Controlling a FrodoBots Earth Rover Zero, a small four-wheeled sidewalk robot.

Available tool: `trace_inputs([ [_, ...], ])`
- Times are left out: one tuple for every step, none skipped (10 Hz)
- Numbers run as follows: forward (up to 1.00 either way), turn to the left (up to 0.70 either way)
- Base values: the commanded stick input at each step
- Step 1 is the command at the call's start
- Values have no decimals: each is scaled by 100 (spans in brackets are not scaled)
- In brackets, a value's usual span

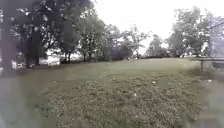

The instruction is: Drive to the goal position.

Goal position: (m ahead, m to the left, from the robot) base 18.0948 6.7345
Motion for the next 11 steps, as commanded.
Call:
trace_inputs([
  [61,31],
  [55,44],
  [61,43],
  [70,35],
  [70,35],
  [70,30],
  [70,5],
  [70,0],
  [70,0],
  [70,0],
  [70,0],
])
